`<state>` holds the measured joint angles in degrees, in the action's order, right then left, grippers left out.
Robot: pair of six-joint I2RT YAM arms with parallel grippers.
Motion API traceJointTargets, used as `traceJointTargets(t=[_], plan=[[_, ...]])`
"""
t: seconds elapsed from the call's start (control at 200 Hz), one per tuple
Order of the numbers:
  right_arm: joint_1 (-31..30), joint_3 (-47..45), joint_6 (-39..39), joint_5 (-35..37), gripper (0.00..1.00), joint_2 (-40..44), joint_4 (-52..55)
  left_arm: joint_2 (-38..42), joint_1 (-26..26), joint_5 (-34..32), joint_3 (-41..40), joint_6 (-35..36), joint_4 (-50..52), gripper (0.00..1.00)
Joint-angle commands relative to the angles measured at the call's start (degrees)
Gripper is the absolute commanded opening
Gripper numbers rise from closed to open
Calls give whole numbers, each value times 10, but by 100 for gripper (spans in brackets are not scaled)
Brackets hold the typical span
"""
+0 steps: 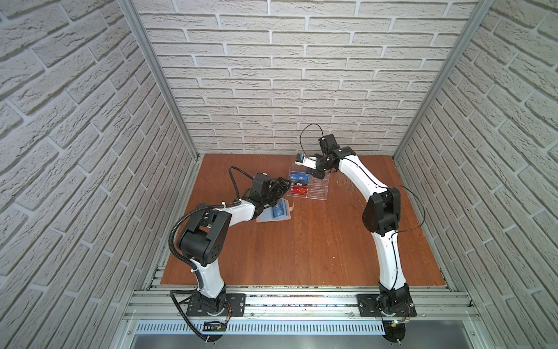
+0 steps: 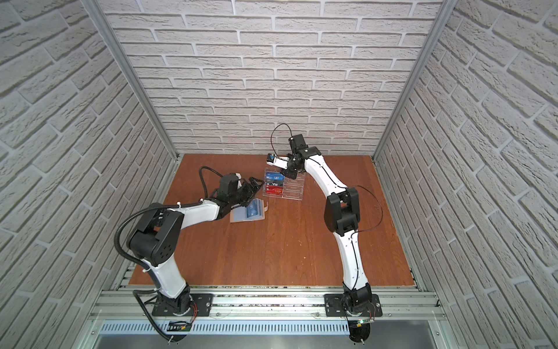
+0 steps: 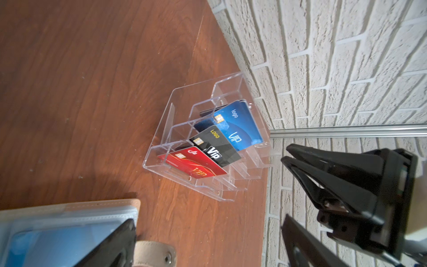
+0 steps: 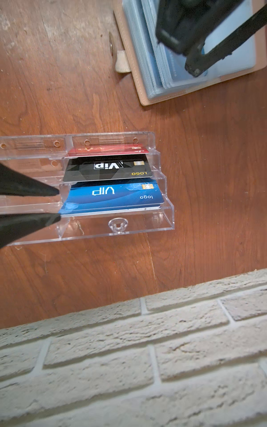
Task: Take the credit cards out of the card holder
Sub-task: Place the credit card in the storage box, then touch the credit card in the storage box.
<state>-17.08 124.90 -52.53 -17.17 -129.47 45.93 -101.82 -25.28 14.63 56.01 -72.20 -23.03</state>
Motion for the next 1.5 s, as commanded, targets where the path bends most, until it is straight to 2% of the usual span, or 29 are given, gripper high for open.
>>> traceJointTargets(t=[0.0, 0.255, 0.385, 0.425, 0.455, 0.475, 0.495, 0.725, 0.875, 0.935, 1.0, 1.11, 1.32, 1.495], plan=[[2, -52, 66, -23, 19, 74, -81, 31, 5, -3, 4, 24, 6, 98], [3, -239, 220, -7, 28, 223, -269, 53, 5, 3, 23, 50, 54, 98], [4, -325, 273, -2, 42, 289, -330, 57, -4, 5, 30, 53, 63, 98], [4, -346, 284, 2, 56, 306, -334, 54, -6, 2, 40, 58, 79, 98], [4, -358, 292, 3, 76, 318, -334, 53, -7, 3, 45, 61, 85, 98], [4, -366, 297, 4, 94, 326, -333, 51, -7, 5, 47, 63, 88, 98], [4, -374, 302, 5, 99, 333, -331, 50, -6, 5, 51, 64, 91, 98], [8, -489, 424, 89, 100, 424, -355, 7, 7, 11, 123, 88, 144, 98], [9, -544, 531, 95, 100, 461, -360, -38, 14, 15, 196, 106, 186, 98], [9, -554, 566, 88, 100, 465, -349, -58, 16, 15, 228, 117, 209, 98], [8, -563, 578, 49, 100, 467, -337, -78, 19, 14, 259, 127, 226, 98], [8, -596, 636, 4, 100, 464, -369, -105, 24, 1, 309, 154, 261, 98], [8, -587, 657, -6, 100, 423, -356, -162, 33, -7, 389, 191, 289, 98], [8, -585, 667, -13, 100, 399, -366, -206, 26, 3, 429, 195, 282, 98]])
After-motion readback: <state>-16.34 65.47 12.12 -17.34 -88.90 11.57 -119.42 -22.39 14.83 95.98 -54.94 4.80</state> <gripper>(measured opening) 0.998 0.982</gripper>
